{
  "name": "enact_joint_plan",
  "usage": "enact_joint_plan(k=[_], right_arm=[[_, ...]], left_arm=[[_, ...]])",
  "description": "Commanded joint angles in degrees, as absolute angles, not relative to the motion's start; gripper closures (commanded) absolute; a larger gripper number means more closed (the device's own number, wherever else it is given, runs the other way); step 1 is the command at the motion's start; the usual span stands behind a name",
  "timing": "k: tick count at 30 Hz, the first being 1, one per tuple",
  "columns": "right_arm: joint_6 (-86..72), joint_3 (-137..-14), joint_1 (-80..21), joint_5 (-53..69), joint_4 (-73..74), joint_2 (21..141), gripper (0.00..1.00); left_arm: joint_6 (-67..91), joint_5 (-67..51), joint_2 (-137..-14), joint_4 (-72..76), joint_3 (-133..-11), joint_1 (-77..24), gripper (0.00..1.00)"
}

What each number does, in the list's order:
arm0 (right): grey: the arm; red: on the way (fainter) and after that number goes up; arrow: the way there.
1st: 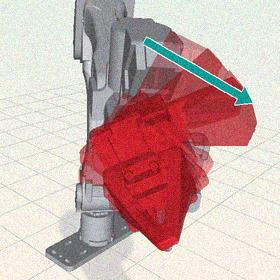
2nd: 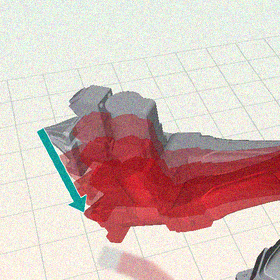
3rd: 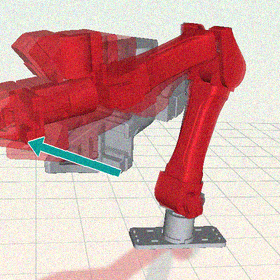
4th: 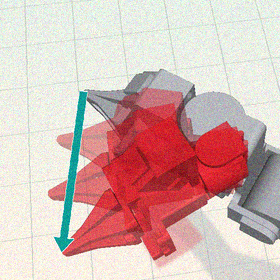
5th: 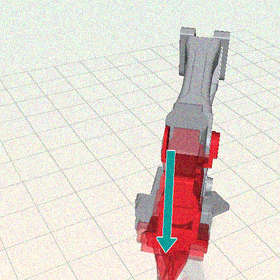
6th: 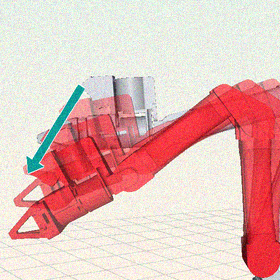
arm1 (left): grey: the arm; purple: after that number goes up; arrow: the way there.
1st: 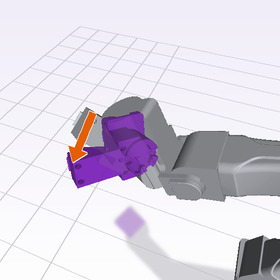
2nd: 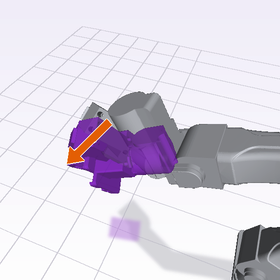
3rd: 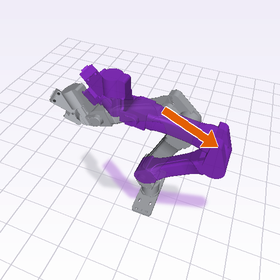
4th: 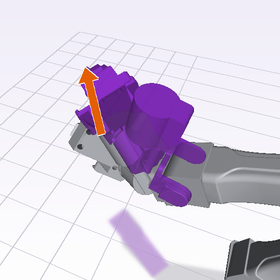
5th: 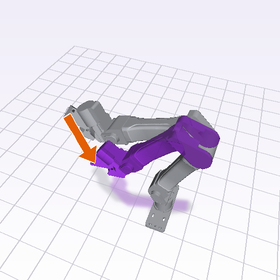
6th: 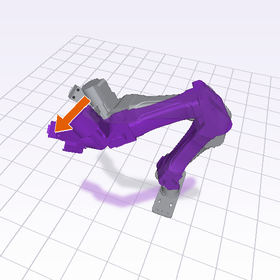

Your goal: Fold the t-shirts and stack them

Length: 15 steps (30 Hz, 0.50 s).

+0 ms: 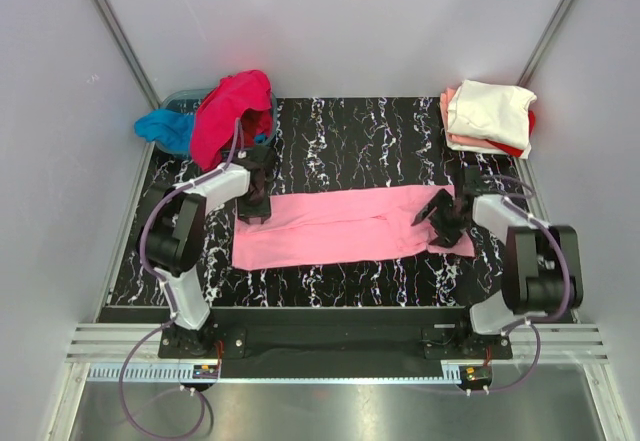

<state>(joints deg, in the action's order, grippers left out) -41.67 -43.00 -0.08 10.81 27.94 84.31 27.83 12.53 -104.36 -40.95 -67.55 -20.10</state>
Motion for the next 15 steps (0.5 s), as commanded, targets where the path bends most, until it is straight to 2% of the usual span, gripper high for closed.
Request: enact_joint_plan(k=[1, 4, 7, 11, 15], right_arm=[[-41.75, -49.82, -2.02, 13.89, 23.38, 94.02, 0.25], [-40.87, -58.34, -2.11, 13.8, 24.69, 102.29, 0.25], [-40.78, -68.88, -2.2, 13.62, 27.24, 109.32, 0.26], [-39.99, -90.89, -3.42, 12.83, 35.23, 121.6, 0.26], [-39.55, -110.61, -5.53, 15.89, 40.77, 134.33, 0.26]], left_arm=[[26.63, 10.11, -106.26, -41.57, -69.17, -21.09, 0.58], [26.19, 9.67, -106.87, -41.66, -67.33, -22.58, 0.59], [26.54, 9.15, -104.86, -42.19, -65.57, -24.08, 0.65], [28.03, 5.02, -100.74, -43.5, -63.02, -25.92, 0.68], [33.3, -2.6, -95.03, -39.67, -55.84, -32.32, 0.68]])
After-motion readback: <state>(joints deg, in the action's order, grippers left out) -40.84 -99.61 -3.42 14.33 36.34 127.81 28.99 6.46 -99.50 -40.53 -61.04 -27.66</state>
